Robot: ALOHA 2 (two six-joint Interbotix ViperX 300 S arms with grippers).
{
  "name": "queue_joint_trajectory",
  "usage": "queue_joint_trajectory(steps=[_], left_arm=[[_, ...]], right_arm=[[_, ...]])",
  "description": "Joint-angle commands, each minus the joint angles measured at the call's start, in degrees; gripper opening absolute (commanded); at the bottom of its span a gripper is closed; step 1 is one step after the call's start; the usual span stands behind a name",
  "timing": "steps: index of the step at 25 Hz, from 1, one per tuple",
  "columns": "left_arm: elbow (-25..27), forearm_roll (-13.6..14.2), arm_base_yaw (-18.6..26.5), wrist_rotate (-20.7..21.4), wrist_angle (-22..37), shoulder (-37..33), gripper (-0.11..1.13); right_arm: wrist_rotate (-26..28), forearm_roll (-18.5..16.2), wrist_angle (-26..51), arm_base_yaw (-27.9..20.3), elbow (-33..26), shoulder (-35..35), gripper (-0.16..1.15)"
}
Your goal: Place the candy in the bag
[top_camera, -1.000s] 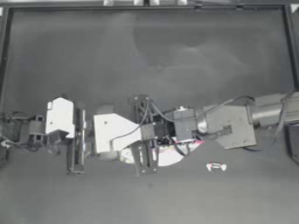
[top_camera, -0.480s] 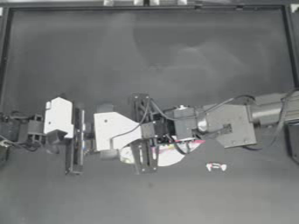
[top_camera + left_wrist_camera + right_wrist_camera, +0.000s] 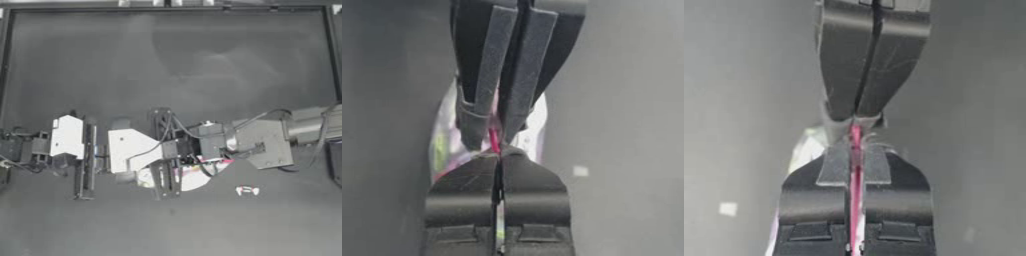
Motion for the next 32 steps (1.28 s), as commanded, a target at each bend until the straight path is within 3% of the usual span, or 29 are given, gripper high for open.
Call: queue_joint_trajectory(steps=[1, 32], left_arm=[[-0.79, 0.18, -0.35, 0.70, -0.35, -3.16, 0.09], [-0.62, 0.18, -0.44, 1.23, -0.35, -3.87, 0.09]], right_arm=[[0.09, 0.26, 0.00, 0.00, -0.09, -2.37, 0.09], [5.19, 0.18, -0.70, 0.00, 8.79, -7.03, 0.09]])
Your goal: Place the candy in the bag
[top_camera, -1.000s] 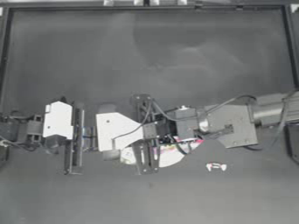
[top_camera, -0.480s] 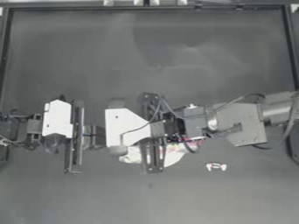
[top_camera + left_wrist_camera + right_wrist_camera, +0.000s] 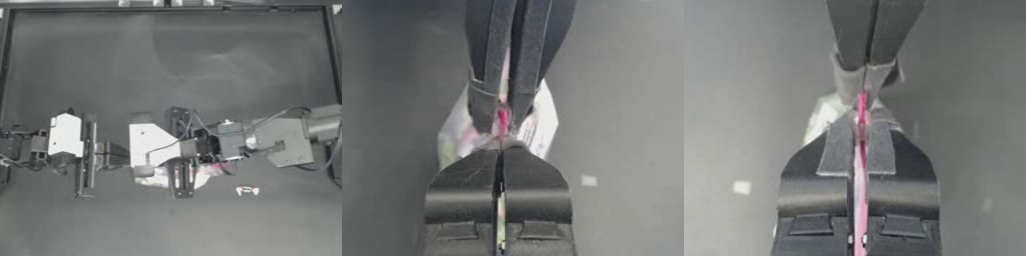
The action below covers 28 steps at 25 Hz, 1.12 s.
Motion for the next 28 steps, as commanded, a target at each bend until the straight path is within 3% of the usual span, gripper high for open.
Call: queue_joint_trajectory(steps=[1, 28], left_arm=[[-0.53, 0.18, -0.18, 0.09, -0.26, -3.16, 0.09], [-0.18, 0.18, -0.26, 0.09, -0.53, -3.16, 0.09]], right_arm=[[1.23, 0.00, 0.53, 0.00, 1.41, -2.37, 0.09], [5.80, -0.18, 0.44, 0.00, 9.67, -6.50, 0.09]])
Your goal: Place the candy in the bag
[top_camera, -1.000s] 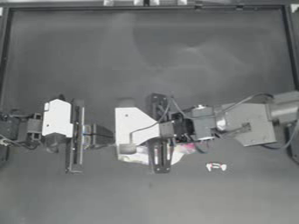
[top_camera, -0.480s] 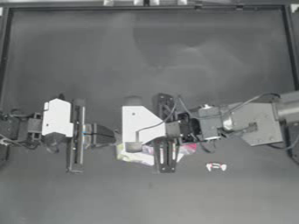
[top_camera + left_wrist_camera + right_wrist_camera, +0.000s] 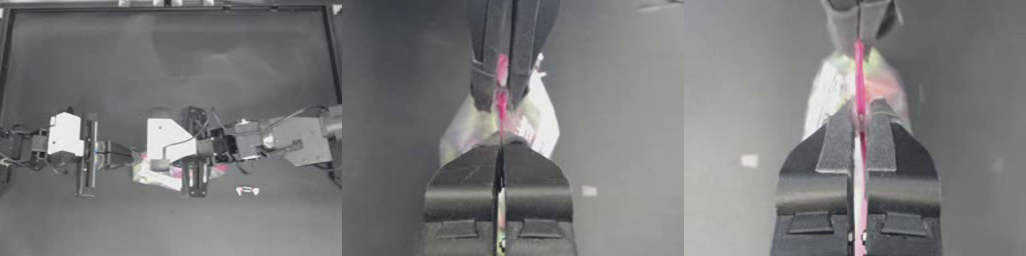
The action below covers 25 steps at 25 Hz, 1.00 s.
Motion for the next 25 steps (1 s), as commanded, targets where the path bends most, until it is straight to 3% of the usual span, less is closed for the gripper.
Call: queue_joint_trajectory(steps=[1, 15, 25], left_arm=[[0.18, 0.18, -0.18, 0.09, -0.18, -3.16, 0.09], [0.18, 0.18, -0.18, 0.09, -0.18, -2.99, 0.09], [0.18, 0.18, -0.26, 0.09, -0.18, -2.72, 0.09]], right_arm=[[1.05, 0.09, 0.70, 0.00, 2.20, -2.37, 0.09], [4.22, 1.49, 0.26, 0.09, 7.29, -6.94, 0.09], [8.88, -0.09, 0.00, 1.41, 11.34, -11.87, 0.09]])
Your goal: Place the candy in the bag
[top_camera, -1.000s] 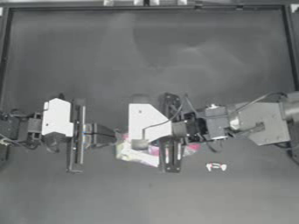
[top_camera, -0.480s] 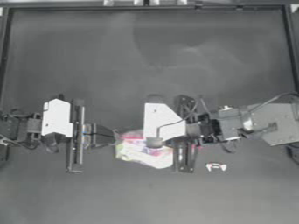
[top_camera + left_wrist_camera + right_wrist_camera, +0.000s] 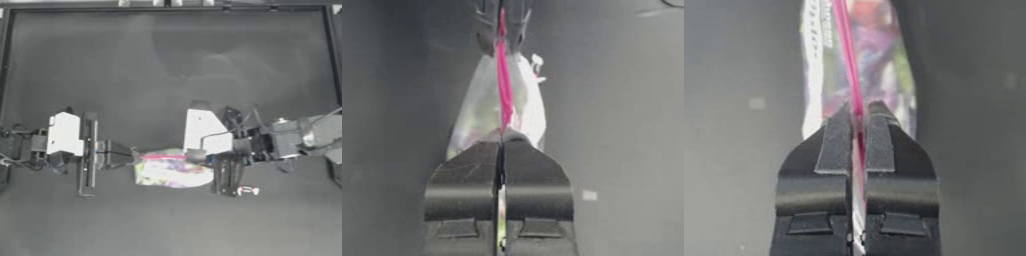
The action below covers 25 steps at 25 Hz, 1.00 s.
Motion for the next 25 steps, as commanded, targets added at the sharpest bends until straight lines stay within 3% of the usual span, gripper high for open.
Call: queue_joint_trajectory(steps=[1, 25], left_arm=[[0.26, 0.09, -0.18, 0.00, 0.18, -2.72, 0.09], [1.05, -0.35, -0.18, -0.18, 0.18, -1.93, 0.09]], right_arm=[[1.41, -0.35, 0.53, 0.35, 1.67, -2.64, 0.09], [8.70, -1.32, -0.18, 1.41, 10.11, -9.23, 0.09]])
